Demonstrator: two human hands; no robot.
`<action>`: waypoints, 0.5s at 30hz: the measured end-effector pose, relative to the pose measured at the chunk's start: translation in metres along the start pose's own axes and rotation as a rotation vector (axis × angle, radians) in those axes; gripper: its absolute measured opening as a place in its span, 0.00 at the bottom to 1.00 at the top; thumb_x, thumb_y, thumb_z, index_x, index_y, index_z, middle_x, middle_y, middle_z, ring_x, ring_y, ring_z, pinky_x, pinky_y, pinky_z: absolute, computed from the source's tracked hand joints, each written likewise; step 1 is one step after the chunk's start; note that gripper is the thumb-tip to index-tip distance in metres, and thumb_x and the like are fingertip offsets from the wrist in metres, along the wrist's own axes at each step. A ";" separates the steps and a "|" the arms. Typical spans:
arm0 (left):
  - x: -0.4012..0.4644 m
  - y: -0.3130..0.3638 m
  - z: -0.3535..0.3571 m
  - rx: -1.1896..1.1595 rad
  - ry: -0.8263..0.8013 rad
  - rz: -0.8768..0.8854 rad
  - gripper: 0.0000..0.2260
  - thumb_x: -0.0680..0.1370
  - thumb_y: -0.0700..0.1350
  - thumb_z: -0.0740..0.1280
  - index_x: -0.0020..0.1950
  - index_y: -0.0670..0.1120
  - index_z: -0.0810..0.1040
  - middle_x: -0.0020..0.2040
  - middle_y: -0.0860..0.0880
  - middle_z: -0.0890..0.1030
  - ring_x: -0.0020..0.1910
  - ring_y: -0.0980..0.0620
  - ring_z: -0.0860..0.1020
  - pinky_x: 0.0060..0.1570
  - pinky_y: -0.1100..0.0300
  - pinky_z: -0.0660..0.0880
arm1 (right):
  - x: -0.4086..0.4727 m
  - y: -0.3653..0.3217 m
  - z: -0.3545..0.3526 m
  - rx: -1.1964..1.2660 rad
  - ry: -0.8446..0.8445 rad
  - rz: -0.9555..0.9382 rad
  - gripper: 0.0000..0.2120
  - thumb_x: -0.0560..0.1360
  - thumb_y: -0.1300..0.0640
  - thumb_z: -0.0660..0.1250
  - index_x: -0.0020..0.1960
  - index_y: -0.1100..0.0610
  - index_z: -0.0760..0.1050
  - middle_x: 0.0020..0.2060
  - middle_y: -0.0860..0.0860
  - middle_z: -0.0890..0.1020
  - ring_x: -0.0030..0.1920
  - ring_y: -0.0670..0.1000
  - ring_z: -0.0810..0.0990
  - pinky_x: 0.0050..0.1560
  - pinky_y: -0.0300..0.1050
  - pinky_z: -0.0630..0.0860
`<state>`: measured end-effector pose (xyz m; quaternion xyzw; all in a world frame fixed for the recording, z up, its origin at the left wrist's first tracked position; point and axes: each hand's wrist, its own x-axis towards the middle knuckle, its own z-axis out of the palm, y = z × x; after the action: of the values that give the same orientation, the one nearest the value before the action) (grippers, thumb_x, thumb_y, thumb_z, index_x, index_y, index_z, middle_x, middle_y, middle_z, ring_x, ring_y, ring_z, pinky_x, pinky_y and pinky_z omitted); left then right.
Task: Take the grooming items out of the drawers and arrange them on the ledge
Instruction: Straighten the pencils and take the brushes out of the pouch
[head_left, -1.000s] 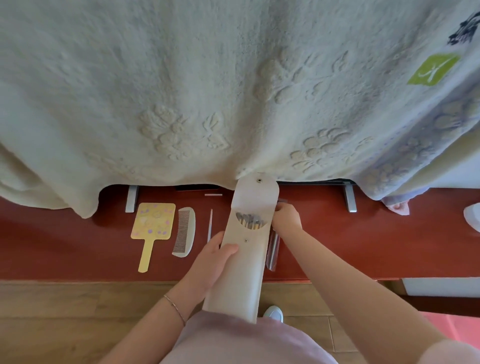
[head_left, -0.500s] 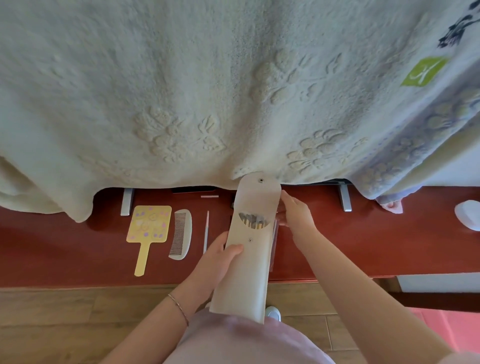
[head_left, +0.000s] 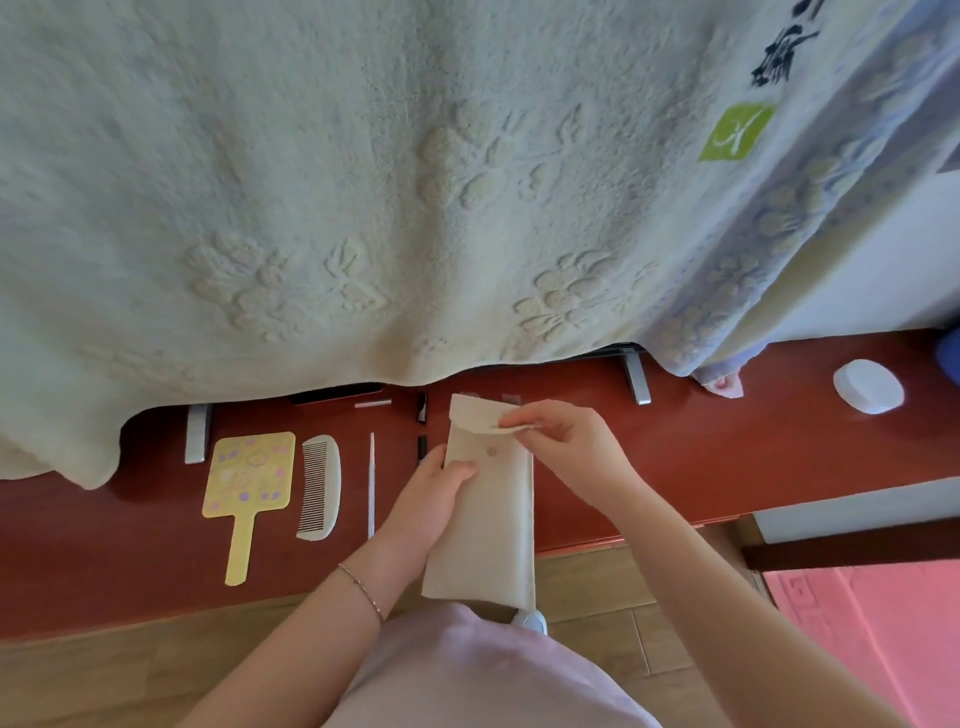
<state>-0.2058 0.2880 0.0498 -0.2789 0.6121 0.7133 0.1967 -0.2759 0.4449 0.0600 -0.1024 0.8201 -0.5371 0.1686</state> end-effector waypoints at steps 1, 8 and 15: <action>0.002 0.003 0.001 -0.025 0.004 0.006 0.09 0.78 0.44 0.60 0.58 0.48 0.74 0.52 0.43 0.81 0.49 0.44 0.80 0.51 0.47 0.76 | -0.003 0.003 0.002 -0.039 0.001 -0.039 0.14 0.72 0.62 0.68 0.42 0.42 0.81 0.46 0.39 0.82 0.46 0.49 0.80 0.48 0.41 0.77; 0.000 0.003 0.001 -0.108 -0.114 -0.002 0.12 0.78 0.43 0.62 0.60 0.46 0.75 0.55 0.41 0.81 0.43 0.49 0.81 0.40 0.61 0.77 | -0.010 0.021 0.005 -0.219 0.089 -0.259 0.11 0.70 0.67 0.69 0.45 0.53 0.84 0.49 0.43 0.81 0.58 0.40 0.76 0.45 0.33 0.75; -0.002 0.007 0.002 -0.315 -0.222 -0.118 0.17 0.79 0.54 0.60 0.56 0.45 0.81 0.47 0.45 0.84 0.42 0.53 0.83 0.45 0.58 0.77 | -0.009 0.026 0.006 -0.315 0.097 -0.350 0.10 0.70 0.64 0.71 0.48 0.53 0.84 0.54 0.49 0.82 0.60 0.44 0.76 0.46 0.25 0.71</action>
<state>-0.2087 0.2889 0.0562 -0.2609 0.4503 0.8139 0.2584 -0.2647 0.4538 0.0357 -0.2423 0.8707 -0.4277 0.0154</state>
